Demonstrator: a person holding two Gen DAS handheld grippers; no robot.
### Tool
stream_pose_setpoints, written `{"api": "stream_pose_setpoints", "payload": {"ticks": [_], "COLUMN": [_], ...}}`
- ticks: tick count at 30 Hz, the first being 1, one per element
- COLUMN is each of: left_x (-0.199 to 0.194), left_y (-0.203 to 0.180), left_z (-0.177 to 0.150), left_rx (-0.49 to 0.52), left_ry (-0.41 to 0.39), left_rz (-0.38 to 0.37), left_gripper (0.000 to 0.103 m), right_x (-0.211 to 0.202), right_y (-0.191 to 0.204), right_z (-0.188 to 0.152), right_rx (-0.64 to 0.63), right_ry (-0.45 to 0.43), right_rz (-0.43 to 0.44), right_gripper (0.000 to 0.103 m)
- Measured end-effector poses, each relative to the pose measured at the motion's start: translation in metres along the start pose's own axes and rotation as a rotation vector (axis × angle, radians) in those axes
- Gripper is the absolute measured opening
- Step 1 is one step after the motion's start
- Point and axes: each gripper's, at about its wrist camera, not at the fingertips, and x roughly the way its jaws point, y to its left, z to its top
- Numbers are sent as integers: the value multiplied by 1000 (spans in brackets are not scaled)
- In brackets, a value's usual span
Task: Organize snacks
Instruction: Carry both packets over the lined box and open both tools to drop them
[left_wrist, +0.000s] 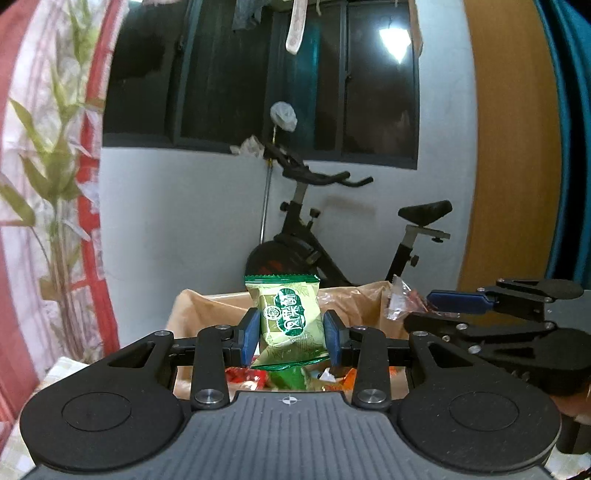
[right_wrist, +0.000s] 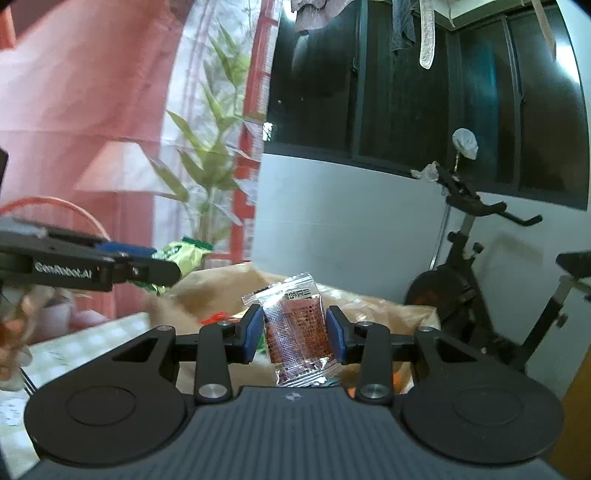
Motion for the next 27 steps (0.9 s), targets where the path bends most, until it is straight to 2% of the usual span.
{"api": "stream_pose_setpoints", "payload": {"ticks": [9,11,12,13,17,20,27], "left_x": [58,60,59,57,46,35,3], "left_y": [7,12,14,16,24,28,30], "left_z": [-9,-11,-12,-12,-8,-4,8], "left_rx": [-4,4,7,7,-2,-1,2], "left_ry": [80,79,81,83,89,82,71], "left_rz": [13,23,24,29,59,72,104], "left_gripper": [40,46,56,61,64,74,92], "right_x": [55,62,64,66,65,62,41], "right_y": [-25,-29,-32,-33,-34,-36,-32], "right_z": [-6,-11,-13,-15,-19,-19,-8], "right_rx": [-19,3,18,30,24,44,89], "right_ry": [98,122,134,145,171,177,176], "right_rz": [-65,-77,-80,-82,-88,-90,-105], "right_gripper": [41,44,48,48,53,56,77]}}
